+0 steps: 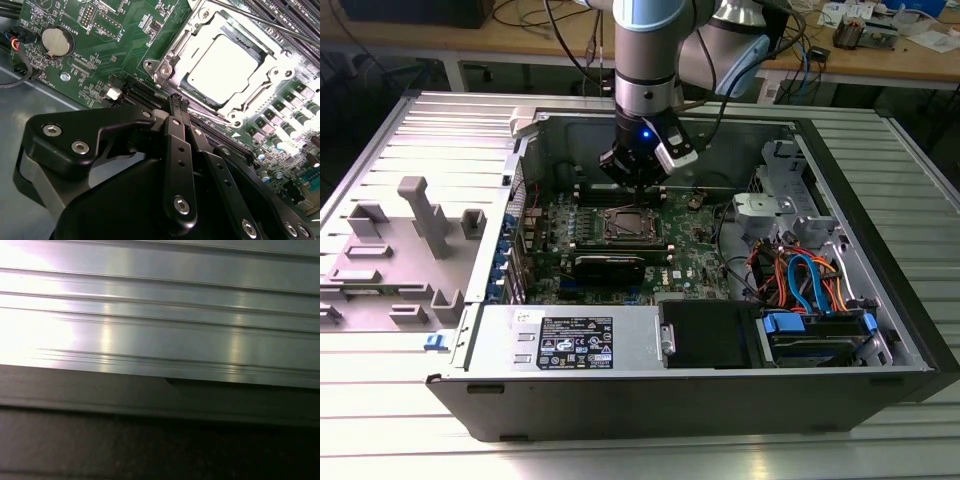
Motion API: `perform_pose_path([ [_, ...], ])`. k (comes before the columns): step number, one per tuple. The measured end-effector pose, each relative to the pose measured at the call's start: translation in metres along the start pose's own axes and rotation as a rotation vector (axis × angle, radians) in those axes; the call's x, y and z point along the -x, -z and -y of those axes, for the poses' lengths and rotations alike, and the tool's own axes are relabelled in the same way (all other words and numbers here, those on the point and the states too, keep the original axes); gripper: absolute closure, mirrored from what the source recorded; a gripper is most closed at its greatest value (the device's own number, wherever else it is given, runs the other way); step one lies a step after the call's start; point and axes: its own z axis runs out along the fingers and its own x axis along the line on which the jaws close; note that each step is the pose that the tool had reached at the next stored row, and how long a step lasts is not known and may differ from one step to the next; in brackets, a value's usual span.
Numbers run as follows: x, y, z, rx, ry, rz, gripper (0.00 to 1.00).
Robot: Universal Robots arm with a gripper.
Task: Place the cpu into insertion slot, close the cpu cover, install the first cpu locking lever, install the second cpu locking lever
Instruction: 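Install the first cpu locking lever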
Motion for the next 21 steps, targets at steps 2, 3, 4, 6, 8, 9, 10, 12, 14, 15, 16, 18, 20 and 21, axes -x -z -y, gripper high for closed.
perform_pose_path([
  [2, 0.0005, -0.0005, 0.0001, -0.0003, -0.004, -0.0002, 0.89],
  [3, 0.0008, -0.0006, 0.0001, -0.0004, -0.009, -0.0002, 0.89],
  [4, 0.0011, -0.0007, 0.0001, -0.0005, -0.015, -0.0003, 0.89],
  [6, 0.0015, -0.0008, 0.0001, -0.0005, -0.019, -0.0005, 0.89],
  [8, 0.0020, -0.0008, 0.0002, -0.0004, -0.021, -0.0007, 0.89],
  [9, 0.0020, -0.0008, 0.0002, -0.0002, -0.022, -0.0009, 0.89],
  [10, 0.0022, -0.0009, 0.0002, 0.0005, -0.022, -0.0015, 0.89],
  [12, 0.0023, -0.0009, 0.0004, 0.0016, -0.022, -0.0044, 0.89],
  [14, 0.0022, -0.0008, 0.0005, 0.0026, -0.022, -0.0074, 0.89],
  [15, 0.0022, -0.0008, 0.0004, 0.0035, -0.022, -0.0089, 0.89],
  [16, 0.0021, -0.0008, 0.0004, 0.0038, -0.022, -0.0096, 0.89],
  [18, 0.0022, -0.0008, 0.0005, 0.0041, -0.022, -0.0099, 0.89],
  [20, 0.0024, -0.0014, 0.0005, 0.0045, -0.022, -0.0097, 0.89],
  [21, 0.0026, -0.0023, 0.0005, 0.0046, -0.022, -0.0098, 0.89],
])
